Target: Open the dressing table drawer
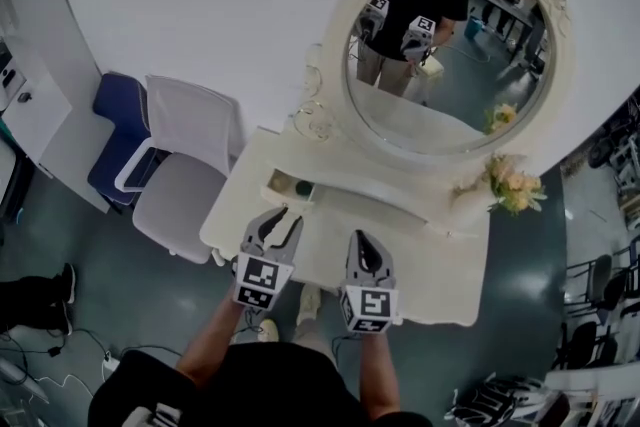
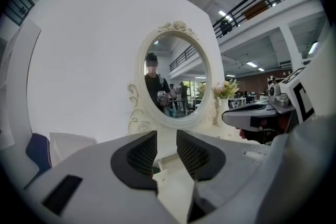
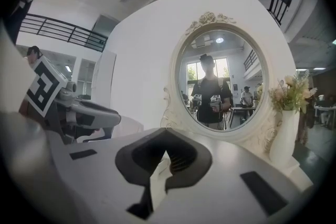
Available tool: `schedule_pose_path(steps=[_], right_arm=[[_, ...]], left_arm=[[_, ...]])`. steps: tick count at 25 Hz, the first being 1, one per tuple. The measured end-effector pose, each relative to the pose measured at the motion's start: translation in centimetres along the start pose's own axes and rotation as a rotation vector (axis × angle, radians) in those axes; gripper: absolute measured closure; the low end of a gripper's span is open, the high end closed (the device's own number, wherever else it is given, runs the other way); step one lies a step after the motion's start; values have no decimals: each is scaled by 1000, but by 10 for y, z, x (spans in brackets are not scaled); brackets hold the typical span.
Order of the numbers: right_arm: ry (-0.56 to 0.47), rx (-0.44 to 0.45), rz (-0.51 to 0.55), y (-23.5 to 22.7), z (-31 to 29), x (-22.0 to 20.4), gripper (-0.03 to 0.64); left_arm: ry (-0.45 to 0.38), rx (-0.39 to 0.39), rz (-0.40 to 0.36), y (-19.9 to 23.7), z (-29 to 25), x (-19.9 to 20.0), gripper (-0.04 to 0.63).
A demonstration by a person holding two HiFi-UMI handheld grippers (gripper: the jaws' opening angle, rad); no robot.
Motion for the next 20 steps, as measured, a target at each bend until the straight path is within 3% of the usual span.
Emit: schedule_pose_path(steps=[20], right_arm=[[-26,-40,-6,13,63,0,620]], left_arm=[[-38,-24,-16,-30,57,3,589]])
Point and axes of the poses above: the fingertips, and each gripper's own axes: z backward along the fingers, y to its left, x out of its top, the point moved 9 cm from there along z, backward along the fingers, and after that the axes turned 9 degrees about -x, right-handed, at the moved point
